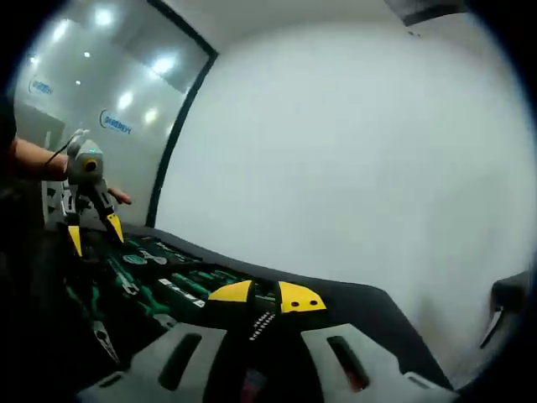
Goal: Pick up the tools and put them into their designated positions in the toolbox.
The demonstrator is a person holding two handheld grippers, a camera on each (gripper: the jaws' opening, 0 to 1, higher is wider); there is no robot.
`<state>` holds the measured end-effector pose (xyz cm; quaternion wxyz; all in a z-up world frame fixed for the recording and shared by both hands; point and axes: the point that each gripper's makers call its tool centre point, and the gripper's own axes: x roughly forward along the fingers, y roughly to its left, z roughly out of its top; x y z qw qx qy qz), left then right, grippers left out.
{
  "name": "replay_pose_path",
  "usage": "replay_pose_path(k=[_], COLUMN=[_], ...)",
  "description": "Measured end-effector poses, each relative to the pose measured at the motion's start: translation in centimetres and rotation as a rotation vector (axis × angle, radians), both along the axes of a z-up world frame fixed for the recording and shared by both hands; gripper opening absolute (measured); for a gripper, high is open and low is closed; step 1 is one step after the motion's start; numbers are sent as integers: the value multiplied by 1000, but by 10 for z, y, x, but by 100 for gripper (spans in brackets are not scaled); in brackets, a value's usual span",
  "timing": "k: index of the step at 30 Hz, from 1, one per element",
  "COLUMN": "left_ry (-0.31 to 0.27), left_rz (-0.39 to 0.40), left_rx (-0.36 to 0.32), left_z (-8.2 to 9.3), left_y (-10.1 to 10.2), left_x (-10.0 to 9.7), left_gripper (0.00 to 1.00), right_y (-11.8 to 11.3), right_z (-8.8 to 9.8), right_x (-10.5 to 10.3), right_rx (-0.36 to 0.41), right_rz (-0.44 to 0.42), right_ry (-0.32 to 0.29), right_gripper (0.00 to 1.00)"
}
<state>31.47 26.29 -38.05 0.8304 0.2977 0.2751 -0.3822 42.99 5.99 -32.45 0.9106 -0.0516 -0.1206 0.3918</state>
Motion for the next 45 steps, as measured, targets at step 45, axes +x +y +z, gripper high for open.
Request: replay_pose_path(k=[45], left_ry=[228], left_rz=[63], left_rx=[-26], left_z=[-18], left_y=[116], left_x=[-137], left_gripper=[21], right_y=[3], right_z=[-20], right_x=[5], right_rx=[68], right_rz=[84], right_ry=[187], right_gripper=[9])
